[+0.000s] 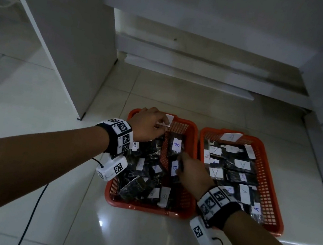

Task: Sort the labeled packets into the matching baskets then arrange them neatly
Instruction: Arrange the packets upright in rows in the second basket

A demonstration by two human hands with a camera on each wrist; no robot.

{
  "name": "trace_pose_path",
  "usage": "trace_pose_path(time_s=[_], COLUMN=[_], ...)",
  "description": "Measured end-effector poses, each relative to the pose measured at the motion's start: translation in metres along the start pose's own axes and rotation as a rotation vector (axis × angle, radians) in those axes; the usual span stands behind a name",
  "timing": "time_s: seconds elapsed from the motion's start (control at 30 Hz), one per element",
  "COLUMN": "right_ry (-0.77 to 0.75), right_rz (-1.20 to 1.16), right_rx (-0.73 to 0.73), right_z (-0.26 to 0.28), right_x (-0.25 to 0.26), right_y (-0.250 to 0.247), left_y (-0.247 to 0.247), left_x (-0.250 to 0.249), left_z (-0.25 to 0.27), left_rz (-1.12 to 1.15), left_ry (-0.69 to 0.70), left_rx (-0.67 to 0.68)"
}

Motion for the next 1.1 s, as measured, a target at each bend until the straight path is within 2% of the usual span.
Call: trace_pose_path(time_s=[0.1,0.4,0.67,0.77,0.87,0.93,1.1], right_ry=[0.064,0.101,0.069,0.033,-0.016,-0.065,-0.107], right_rz=[-0.066,-0.156,0.036,0.185,0.447,0.519,0.593], right_rx=[0.028,0.069,0.09,0.061,0.067,0.062,0.171], right_z=[-0.002,0.003,0.001,0.005,0.01,0.007,0.003], right_x=[-0.001,-0.011,0.0,0.007,0.012,0.011,0.01], right_y=[0.007,0.0,0.011,0.006,0.006,0.009,0.02], left_y=[0.0,-0.01,-0.012,-0.012,-0.013,-0.015,-0.016], left_x=[0.006,0.007,0.001,0.003,0.006,0.006,0.005], left_z=[0.0,0.005,0.007,0.009,0.009,0.009,0.01], left_rz=[0.061,0.129,0.147,0.141,0.158,0.173,0.187], left_ry=[-0.009,0.03,0.059,0.067,0.062,0.048,0.053], left_rx=[0.0,-0.041,-0.06,-0.053,-0.047,-0.055,-0.061])
Point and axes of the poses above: each hand's wrist, its own z-axis away from the middle knuckle, its own y-axis out of the palm, x = y × z, the point moved 7 cm from there along -z, towards the middle knuckle, and after that the axes turned 13 degrees about x, right-handed, at the moved point
